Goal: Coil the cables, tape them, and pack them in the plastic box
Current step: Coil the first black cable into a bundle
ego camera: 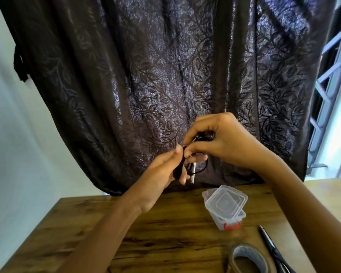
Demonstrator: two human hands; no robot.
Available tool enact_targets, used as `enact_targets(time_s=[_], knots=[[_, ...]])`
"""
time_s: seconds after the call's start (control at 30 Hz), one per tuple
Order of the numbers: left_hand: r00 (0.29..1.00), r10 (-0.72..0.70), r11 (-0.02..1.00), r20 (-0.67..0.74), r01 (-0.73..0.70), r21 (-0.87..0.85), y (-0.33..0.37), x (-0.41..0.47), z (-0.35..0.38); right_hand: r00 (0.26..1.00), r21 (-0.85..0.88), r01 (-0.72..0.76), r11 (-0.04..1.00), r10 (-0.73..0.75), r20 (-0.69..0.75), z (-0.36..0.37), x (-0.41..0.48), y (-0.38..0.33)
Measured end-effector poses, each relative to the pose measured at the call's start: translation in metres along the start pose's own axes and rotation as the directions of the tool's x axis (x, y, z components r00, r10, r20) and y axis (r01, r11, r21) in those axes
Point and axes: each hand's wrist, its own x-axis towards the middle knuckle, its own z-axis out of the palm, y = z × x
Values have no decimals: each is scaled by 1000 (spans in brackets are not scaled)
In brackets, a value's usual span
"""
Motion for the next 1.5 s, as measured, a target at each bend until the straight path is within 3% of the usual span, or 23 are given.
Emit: enact_targets(time_s=[0.17,0.37,0.53,0.73,0.87,1.1,1.33,1.5], knots=[[999,35,999,21,-35,-37,3,-3,-2,985,294,-139,946,161,-54,12,-7,22],[999,-31,976,-21,26,-215,-4,0,-2,920,667,-250,702,386,-61,45,-24,27],[993,-93,977,-69,78,-201,-11,-1,-3,878,814,-353,461,463,118,58,-40,22],[954,-276,922,-119,228,-312,-28,-4,-4,846,810,-412,418,505,169,75,-60,30],[860,-466,854,-208,376,-359,-61,-7,-4,786,796,-482,367,582,208,101,-78,38],[712,-652,747,-260,545,-382,-130,-28,3,679,718,-599,354,700,222,164,-118,54],[615,-691,705,-381,690,-164,-204,-59,13,582,414,-784,462,780,230,226,-170,74],[641,-609,686,-467,722,96,-241,-74,23,530,219,-846,486,815,237,249,-194,74]])
